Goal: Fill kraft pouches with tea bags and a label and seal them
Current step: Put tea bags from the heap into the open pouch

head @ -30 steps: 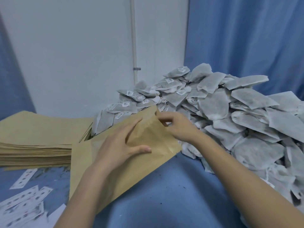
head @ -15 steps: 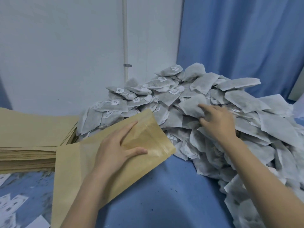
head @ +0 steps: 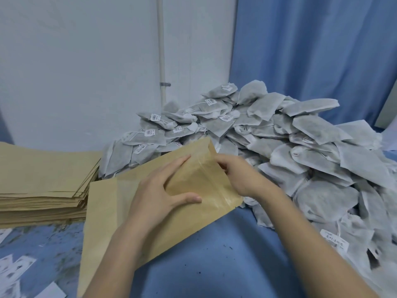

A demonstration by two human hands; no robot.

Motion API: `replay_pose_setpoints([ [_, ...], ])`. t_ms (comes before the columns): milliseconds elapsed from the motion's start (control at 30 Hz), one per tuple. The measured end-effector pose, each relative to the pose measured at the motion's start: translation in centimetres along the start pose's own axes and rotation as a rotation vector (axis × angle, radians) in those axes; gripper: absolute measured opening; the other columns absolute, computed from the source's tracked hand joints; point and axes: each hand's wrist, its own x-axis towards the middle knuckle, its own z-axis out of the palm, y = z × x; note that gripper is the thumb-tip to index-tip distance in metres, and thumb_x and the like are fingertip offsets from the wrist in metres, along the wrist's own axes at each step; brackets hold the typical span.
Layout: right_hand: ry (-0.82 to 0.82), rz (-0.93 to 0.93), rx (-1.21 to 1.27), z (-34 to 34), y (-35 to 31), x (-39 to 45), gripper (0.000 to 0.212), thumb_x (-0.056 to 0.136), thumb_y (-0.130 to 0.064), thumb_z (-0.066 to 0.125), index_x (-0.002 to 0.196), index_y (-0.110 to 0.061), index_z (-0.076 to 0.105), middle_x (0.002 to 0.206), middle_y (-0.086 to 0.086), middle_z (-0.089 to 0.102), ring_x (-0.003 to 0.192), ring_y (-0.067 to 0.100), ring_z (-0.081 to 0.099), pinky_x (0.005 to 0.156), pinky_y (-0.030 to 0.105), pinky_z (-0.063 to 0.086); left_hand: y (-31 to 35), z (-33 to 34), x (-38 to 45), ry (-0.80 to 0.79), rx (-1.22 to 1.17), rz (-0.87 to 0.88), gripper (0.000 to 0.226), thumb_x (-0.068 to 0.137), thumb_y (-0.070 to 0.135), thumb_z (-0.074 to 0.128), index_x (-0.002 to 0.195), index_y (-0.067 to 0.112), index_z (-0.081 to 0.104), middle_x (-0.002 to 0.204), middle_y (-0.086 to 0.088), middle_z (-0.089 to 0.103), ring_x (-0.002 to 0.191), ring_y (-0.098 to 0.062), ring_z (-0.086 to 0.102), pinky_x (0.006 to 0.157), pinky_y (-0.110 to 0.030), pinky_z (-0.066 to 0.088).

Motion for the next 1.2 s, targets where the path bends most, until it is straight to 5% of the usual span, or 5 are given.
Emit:
replay_pose_setpoints([
  [100,0.104,0.064,0.347,0.5,0.8,-1.4,0.035,0.084,0.001,0.063,0.11,-0.022,0.065,0.112,-0.004,0.067,0.105,0.007,0.062,0.093,0.02,0.047,-0.2,-0.2,-0.2,0.006,0.002,-0.01,0.079,0.042,0.068,0.075,0.115,0.072,0.044,0.117,0.049,0.046,0.112,0.025,0.038,0.087,0.007,0.026],
  [300,0.659,0.476,-0.643,-2.1,6.4,-4.8,0.046,0.081,-0.024,0.069,0.125,-0.015,0.058,0.133,0.007,0.049,0.121,0.029,0.038,0.095,0.038,0.03,-0.3,0.4,-0.1,0.046,0.058,0.0,0.079,0.048,0.06,0.078,0.12,0.064,0.047,0.119,0.037,0.052,0.112,0.017,0.042,0.094,-0.003,0.03],
  [700,1.12,0.301,-0.483,-1.8,6.7,-4.2,0.019,0.09,-0.023,0.061,0.1,-0.012,0.073,0.114,0.009,0.062,0.109,0.035,0.047,0.093,0.042,0.032,-0.8,0.9,0.3,0.064,0.088,-0.011,0.078,0.047,0.062,0.076,0.12,0.064,0.046,0.123,0.033,0.052,0.115,0.013,0.041,0.099,-0.012,0.031],
  [833,1.159,0.135,-0.096,-1.4,3.7,-2.9,0.022,0.092,-0.033,0.054,0.107,-0.023,0.065,0.087,-0.01,0.065,0.08,0.008,0.058,0.078,0.011,0.04,-0.7,0.8,0.2,0.087,0.083,-0.017,0.077,0.046,0.064,0.075,0.118,0.067,0.046,0.125,0.031,0.052,0.118,0.011,0.042,0.1,-0.014,0.032],
  [1200,0.824,0.409,0.453,-0.4,3.5,-2.6,0.015,0.081,-0.026,0.069,0.091,-0.022,0.058,0.048,-0.012,0.06,0.038,0.006,0.054,0.052,0.024,0.049,-0.2,0.8,0.2,0.085,0.024,-0.01,0.079,0.043,0.066,0.075,0.116,0.072,0.043,0.114,0.049,0.047,0.114,0.025,0.037,0.09,0.004,0.027],
])
